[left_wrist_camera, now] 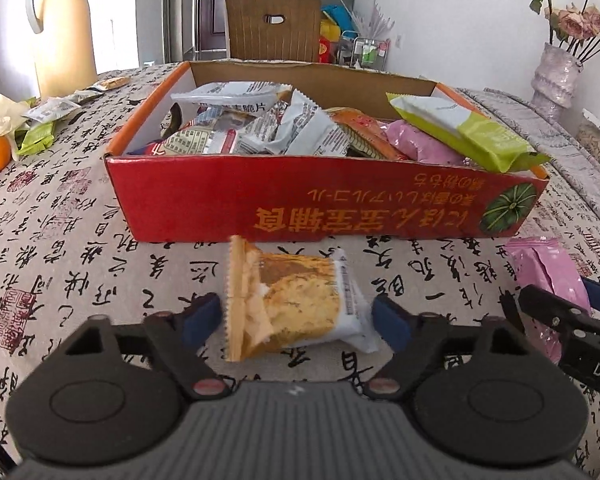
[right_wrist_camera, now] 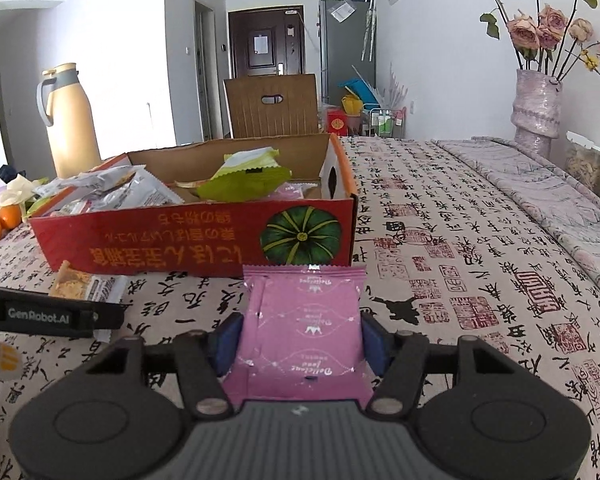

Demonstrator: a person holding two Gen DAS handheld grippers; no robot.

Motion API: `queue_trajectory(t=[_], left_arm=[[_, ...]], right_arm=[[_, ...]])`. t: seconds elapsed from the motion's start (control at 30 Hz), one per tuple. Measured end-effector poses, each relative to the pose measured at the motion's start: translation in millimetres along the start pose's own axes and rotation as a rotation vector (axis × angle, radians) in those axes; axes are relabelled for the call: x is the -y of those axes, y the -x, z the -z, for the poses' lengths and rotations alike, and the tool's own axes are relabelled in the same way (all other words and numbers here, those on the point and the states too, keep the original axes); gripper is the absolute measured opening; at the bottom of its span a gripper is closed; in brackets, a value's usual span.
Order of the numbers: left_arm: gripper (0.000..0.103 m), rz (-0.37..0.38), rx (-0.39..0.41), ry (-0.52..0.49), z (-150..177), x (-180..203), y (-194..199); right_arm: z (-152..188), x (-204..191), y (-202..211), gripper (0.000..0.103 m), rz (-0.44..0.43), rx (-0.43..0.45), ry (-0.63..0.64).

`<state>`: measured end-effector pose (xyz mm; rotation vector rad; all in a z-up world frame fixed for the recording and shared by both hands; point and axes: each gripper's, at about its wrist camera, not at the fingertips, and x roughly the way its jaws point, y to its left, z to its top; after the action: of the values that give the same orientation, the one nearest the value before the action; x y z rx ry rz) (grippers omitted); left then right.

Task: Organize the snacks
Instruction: 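Grasp the cracker packet with the left gripper while the right holds its pink packet, then carry both snacks over the box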

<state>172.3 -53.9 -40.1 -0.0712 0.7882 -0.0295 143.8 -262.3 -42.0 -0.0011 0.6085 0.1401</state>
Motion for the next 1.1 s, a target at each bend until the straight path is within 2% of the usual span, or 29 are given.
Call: queue_trajectory(t=[0.13, 0.2, 0.23, 0.27, 0.3, 0.5, 0.73, 1.1], left_arm=[[0.063, 0.011, 0.012, -0.010, 2, 1, 3], [0.052, 0.016, 0.020, -0.017, 3, 1, 5], [0.044, 0.020, 0.021, -0.018, 4, 1, 5], [0.031, 0.021, 0.024, -0.021, 4, 1, 6], [0.027, 0.025, 0.026, -0.025, 5, 0, 7], [0.024, 0.047, 0.046, -0.043, 7, 0, 12], [0.023, 0.072, 0.110, -0.060, 3, 0, 32], [0.023, 0.084, 0.270, -0.101, -44, 6, 68]], right_arm=[[1, -2, 4, 0.061, -0.004, 0.009, 0.004], [1, -3, 6, 0.061, -0.004, 0.016, 0.006], [2, -3, 7, 0.061, -0.003, 0.019, 0.007], [1, -3, 8, 0.061, -0.002, 0.022, 0.007], [1, -3, 9, 0.061, -0.001, 0.025, 0.007], [-2, 0, 16, 0.061, 0.010, 0.051, 0.005], [-10, 4, 29, 0.061, 0.028, 0.102, 0.011], [-51, -1, 43, 0.061, 0.006, 0.223, 0.032]])
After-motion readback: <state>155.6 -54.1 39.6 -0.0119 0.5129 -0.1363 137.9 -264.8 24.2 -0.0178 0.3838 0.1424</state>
